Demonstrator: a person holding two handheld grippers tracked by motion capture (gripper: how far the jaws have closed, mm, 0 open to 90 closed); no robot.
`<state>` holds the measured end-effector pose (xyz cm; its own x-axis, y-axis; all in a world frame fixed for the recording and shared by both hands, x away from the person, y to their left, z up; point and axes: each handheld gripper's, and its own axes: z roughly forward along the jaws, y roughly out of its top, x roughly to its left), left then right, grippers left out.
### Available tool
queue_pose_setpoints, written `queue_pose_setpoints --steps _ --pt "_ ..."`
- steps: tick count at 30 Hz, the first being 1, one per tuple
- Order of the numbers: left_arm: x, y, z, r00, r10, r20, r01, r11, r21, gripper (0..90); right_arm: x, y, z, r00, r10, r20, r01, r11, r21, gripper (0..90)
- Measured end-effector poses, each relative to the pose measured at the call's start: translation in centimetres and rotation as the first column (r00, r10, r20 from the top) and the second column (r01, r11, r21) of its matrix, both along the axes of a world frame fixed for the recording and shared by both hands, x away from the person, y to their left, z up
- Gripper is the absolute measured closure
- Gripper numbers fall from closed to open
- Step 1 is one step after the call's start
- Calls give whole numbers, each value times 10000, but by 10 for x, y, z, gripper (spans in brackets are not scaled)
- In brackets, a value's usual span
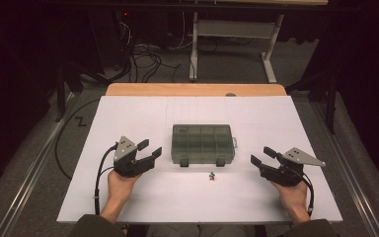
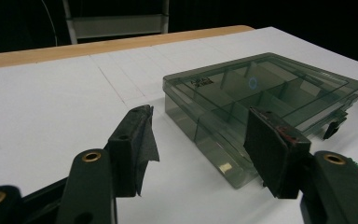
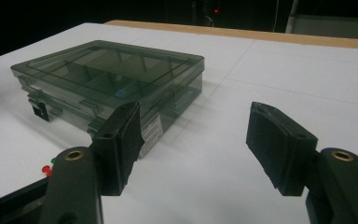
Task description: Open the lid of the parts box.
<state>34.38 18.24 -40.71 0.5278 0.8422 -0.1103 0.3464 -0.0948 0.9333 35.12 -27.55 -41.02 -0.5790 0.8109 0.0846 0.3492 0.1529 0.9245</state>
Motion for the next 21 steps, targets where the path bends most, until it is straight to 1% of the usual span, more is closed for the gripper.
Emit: queue_pose_setpoints --steps 4,12,17,21 --pt "2 -2 0 10000 -12 9 12 10000 -26 420 2 5 0 9999 148 8 -148 9998 -139 381" --pt "5 -6 0 9999 -105 -27 105 9999 -5 420 5 10 -1 9997 229 -18 -229 9996 -183 382" --pt "8 -9 -1 9998 -165 -79 165 9998 -60 420 7 14 -1 9995 303 -32 -303 9994 -168 382" --pt "9 -13 -1 9997 -228 -26 228 9997 74 421 10 16 -1 9994 289 -169 -293 9993 -248 382"
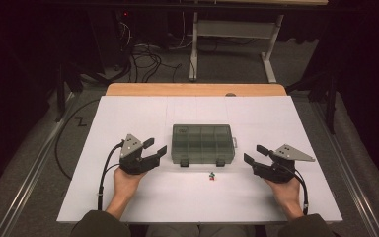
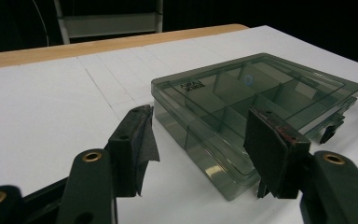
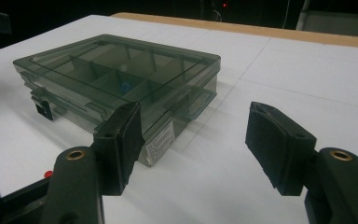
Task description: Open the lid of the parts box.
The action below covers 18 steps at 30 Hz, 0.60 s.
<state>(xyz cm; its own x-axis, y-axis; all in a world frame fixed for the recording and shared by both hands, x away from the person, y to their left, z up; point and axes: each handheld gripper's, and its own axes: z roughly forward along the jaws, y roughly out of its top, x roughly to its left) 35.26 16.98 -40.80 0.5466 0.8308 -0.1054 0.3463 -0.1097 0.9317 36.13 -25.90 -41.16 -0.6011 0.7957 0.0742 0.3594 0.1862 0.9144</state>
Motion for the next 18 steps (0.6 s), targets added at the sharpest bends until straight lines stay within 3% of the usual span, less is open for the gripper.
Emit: queue_pose_setpoints --steps 14,18 --pt "5 -8 2 9999 -148 16 148 9999 -67 422 5 12 2 9999 136 -42 -137 9997 -178 390" --pt "9 -12 1 9994 -325 -155 326 9994 70 425 9 16 3 9993 227 -285 -232 9996 -174 415"
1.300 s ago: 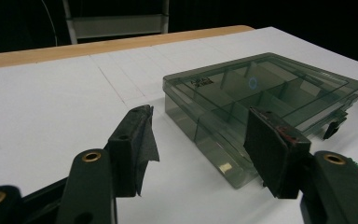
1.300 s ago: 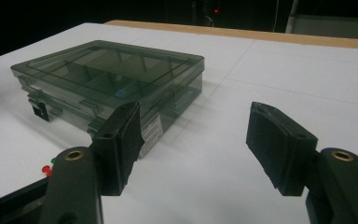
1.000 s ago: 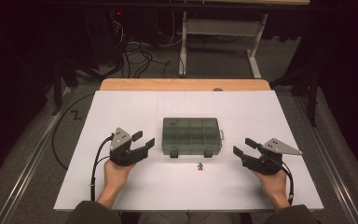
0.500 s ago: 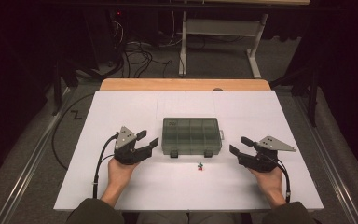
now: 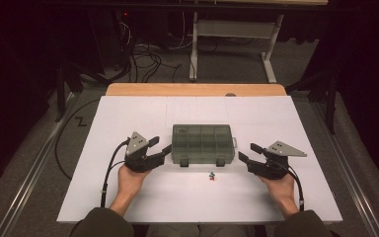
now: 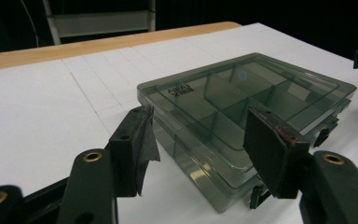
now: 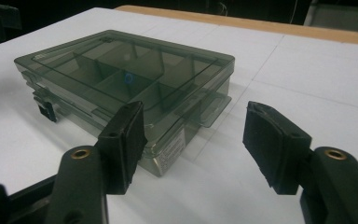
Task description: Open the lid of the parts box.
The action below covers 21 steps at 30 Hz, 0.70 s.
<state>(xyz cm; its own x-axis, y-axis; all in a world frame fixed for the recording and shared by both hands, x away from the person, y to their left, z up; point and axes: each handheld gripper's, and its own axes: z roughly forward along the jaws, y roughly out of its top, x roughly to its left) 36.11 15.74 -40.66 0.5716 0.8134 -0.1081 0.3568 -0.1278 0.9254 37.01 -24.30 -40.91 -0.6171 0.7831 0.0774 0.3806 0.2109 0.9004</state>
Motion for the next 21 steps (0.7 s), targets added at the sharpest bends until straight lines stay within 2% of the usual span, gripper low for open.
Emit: queue_pose_setpoints --steps 6,11,14,15,16,17,18,19,21 --pt "5 -10 1 9998 -178 99 176 9996 220 434 5 7 1 9998 109 -178 -111 9999 -95 441" --pt "9 -14 4 9991 -256 -345 257 9997 19 463 9 12 2 9984 154 -546 -167 9996 -241 490" --pt "9 -14 7 9989 -300 -353 305 9994 147 462 8 14 6 9982 149 -576 -180 9985 -525 557" --pt "7 -16 9 9995 -274 -159 284 9973 671 466 8 15 7 9983 155 -557 -193 9975 -679 577" --pt "7 -16 9 9995 -274 -159 284 9973 671 476 8 15 7 9983 155 -557 -193 9975 -679 577" --pt "7 -19 10 9995 -283 -130 295 9945 1005 487 9 17 8 9971 222 -728 -292 9950 -958 606" --pt "7 -19 10 9995 -283 -130 295 9945 1005 493 9 17 8 9971 222 -728 -292 9950 -958 606" --pt "6 -21 11 9992 -320 -257 351 9910 1292 504 10 18 9 9966 266 -784 -349 9938 -1058 615" --pt "6 -22 12 9988 -342 -340 386 9896 1386 509 10 18 9 9962 271 -825 -359 9936 -1067 618"
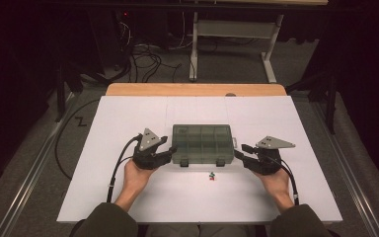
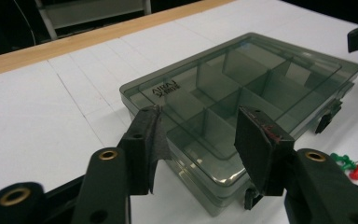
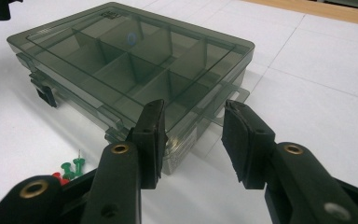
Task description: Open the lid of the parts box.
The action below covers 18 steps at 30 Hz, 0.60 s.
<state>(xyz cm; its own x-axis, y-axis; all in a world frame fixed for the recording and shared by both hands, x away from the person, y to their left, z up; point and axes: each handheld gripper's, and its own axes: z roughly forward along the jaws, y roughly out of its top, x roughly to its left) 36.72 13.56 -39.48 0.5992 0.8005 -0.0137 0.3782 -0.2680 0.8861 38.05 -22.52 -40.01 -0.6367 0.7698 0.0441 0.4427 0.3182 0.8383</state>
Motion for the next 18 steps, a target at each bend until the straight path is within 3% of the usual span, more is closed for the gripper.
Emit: queue_pose_setpoints --steps 2,4,6,7,13,17,18 --pt "1 0 2 9988 -111 -487 114 9999 58 538 1 -1 2 9995 10 -305 -8 10000 41 642" --pt "1 0 3 9984 -70 -565 81 9998 197 541 2 -1 2 9994 21 -351 -20 10000 29 657" --pt "1 0 4 9970 9 -768 25 9991 433 556 5 -2 3 9980 101 -616 -112 9998 -166 735" --pt "3 1 4 9932 41 -1163 16 9988 482 569 6 -1 3 9973 120 -719 -136 9997 -221 770" --pt "0 1 7 9857 28 -1683 94 9974 711 686 6 -2 5 9928 386 -1131 -452 9974 -566 900" --pt "1 3 8 9814 -39 -1920 195 9967 791 740 8 -1 6 9882 500 -1450 -614 9953 -750 900" --pt "2 4 7 9773 -95 -2116 281 9960 849 760 9 0 6 9854 540 -1613 -688 9938 -878 900"
